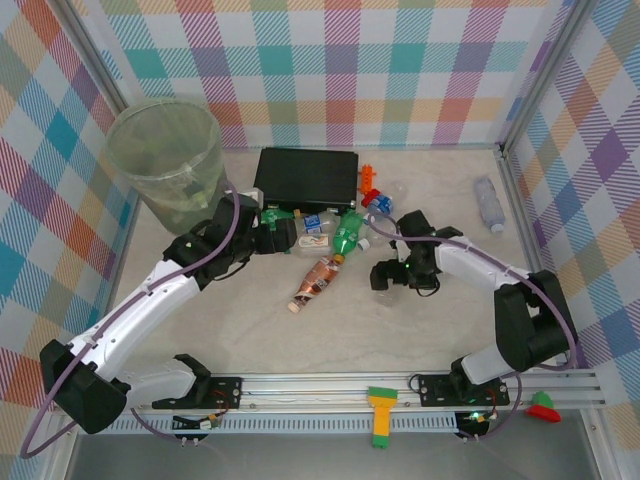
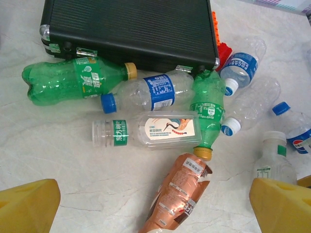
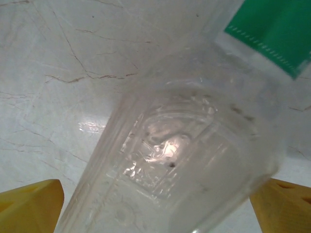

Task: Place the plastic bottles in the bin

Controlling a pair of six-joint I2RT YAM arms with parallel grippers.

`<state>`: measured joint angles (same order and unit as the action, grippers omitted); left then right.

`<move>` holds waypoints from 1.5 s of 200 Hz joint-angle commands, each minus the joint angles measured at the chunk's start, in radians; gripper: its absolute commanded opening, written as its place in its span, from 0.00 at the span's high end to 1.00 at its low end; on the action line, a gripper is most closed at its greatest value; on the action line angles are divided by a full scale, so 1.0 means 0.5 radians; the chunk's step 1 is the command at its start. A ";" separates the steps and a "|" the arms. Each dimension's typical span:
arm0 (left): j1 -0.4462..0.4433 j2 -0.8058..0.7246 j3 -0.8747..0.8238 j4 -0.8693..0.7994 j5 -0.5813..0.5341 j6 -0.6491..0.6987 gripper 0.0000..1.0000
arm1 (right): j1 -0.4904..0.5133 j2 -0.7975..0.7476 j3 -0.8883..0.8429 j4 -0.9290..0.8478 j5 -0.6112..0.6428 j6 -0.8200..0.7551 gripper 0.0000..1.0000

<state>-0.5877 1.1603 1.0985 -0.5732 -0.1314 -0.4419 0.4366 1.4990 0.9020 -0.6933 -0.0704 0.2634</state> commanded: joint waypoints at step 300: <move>0.010 0.317 0.036 1.099 1.103 -0.953 0.24 | 0.966 -0.534 0.717 0.036 0.579 0.199 0.43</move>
<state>-0.5747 1.3048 1.1160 -0.0685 0.3813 -0.9108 0.8932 1.2102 1.2076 -0.6964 0.2020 0.3988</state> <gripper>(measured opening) 0.770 0.576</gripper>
